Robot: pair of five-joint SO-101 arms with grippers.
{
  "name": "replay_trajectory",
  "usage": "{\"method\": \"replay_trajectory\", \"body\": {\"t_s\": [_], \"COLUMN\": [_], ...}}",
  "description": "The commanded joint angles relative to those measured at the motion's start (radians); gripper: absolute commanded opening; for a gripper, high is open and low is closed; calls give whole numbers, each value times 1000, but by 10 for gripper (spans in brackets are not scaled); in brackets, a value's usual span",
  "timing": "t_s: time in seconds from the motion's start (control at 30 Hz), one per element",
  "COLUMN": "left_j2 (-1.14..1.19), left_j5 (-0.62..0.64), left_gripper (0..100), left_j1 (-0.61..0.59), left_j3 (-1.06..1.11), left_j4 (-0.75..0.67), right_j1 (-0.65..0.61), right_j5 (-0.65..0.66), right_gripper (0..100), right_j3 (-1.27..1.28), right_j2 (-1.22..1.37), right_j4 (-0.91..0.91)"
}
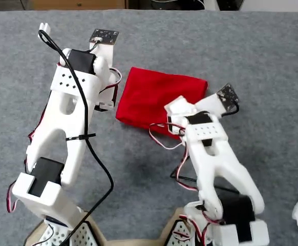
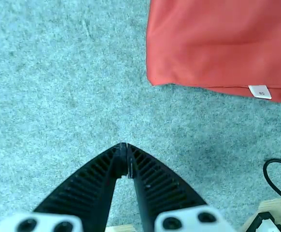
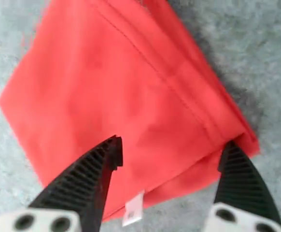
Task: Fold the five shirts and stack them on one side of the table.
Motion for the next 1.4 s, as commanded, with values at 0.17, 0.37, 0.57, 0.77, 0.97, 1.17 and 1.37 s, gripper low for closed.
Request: {"method": "replay_trajectory", "body": {"t_s": [0.17,0.37,0.57,0.77,0.97,1.17,1.37], "left_j2": [-59,-59,-59,-59,-59,-59,-59], "left_j5": [-11,-11,-11,-11,-11,-11,-11], "left_gripper": [20,20,20,20,20,20,20], "left_j1": [-8,-6,-6,-6,-6,-3,-6], "left_j3": [0,0,0,0,0,0,0], "left_j4": [6,6,6,6,8,8,8], "right_j1": [31,33,25,77,165,236,278], "right_j5": [-34,-23,34,69,209,446,678], "right_gripper": [325,205,115,19,19,20,20], "right_j3": [-136,-139,-137,-137,-186,-320,-492], "right_j2": [216,220,188,134,119,166,326], "right_j4": [-18,-20,-20,-18,9,68,72]}}
